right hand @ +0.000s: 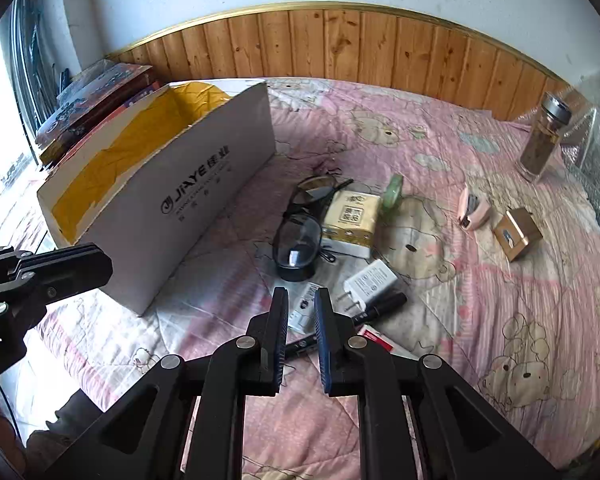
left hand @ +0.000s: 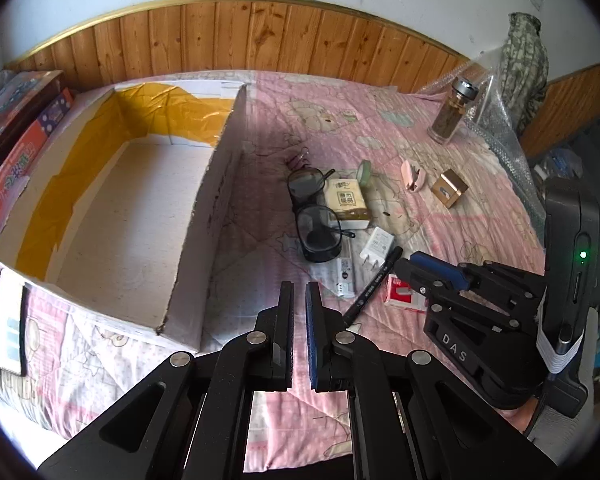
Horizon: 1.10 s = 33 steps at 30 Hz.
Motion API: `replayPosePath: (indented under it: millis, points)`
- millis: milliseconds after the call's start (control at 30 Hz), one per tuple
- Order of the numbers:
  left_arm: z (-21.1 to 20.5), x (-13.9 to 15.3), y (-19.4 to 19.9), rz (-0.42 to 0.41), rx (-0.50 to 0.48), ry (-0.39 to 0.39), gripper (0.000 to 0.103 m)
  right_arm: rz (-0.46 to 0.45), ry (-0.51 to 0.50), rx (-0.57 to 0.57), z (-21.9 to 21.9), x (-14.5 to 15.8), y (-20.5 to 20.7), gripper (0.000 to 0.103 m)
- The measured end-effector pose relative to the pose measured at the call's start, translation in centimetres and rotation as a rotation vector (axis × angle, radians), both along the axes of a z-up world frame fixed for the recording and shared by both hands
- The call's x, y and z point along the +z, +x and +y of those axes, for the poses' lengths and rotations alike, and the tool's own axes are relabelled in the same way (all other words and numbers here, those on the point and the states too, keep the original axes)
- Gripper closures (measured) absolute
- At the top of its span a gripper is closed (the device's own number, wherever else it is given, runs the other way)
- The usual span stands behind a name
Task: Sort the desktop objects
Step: 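Reach the left tool to the black marker while the right tool grasps the staples box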
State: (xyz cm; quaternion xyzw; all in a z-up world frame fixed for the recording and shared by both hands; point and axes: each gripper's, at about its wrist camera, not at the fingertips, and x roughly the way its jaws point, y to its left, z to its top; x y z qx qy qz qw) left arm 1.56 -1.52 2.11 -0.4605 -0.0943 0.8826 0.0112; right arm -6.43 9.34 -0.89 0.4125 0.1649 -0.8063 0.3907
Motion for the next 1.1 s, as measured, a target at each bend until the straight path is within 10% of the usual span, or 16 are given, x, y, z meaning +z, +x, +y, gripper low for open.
replayPosePath:
  millis: [167,333,467,667,933,967,1100]
  points:
    - [1.3,-0.8,-1.4,-0.029,-0.032,0.000,0.097,-0.033,-0.051,-0.049,3.1,-1.1,-2.4,0.085]
    - [2.4,-1.7,-2.6,-0.063,-0.071,0.023,0.096,-0.063,-0.054,-0.083,5.9,-2.0,-3.6,0.059]
    - [3.3,-2.9,-3.2,-0.087,-0.110,0.046,0.073,-0.093,-0.058,-0.077,7.8,-3.3,-4.2,0.046]
    - [5.9,-5.5,-4.0,-0.142,-0.224,0.056,0.066,-0.073,-0.002,-0.005,7.8,-5.2,-3.8,0.032]
    - [6.8,-8.4,-5.7,-0.197,-0.231,0.069,0.066,0.097,0.118,0.215,4.5,-7.0,-3.5,0.030]
    - [6.8,-8.4,-5.8,-0.194,-0.235,0.075,0.066,0.093,0.130,0.241,4.3,-7.4,-3.6,0.048]
    - [7.7,-8.2,-6.6,-0.169,-0.271,0.085,0.066,0.020,0.128,0.192,5.8,-7.9,-5.0,0.057]
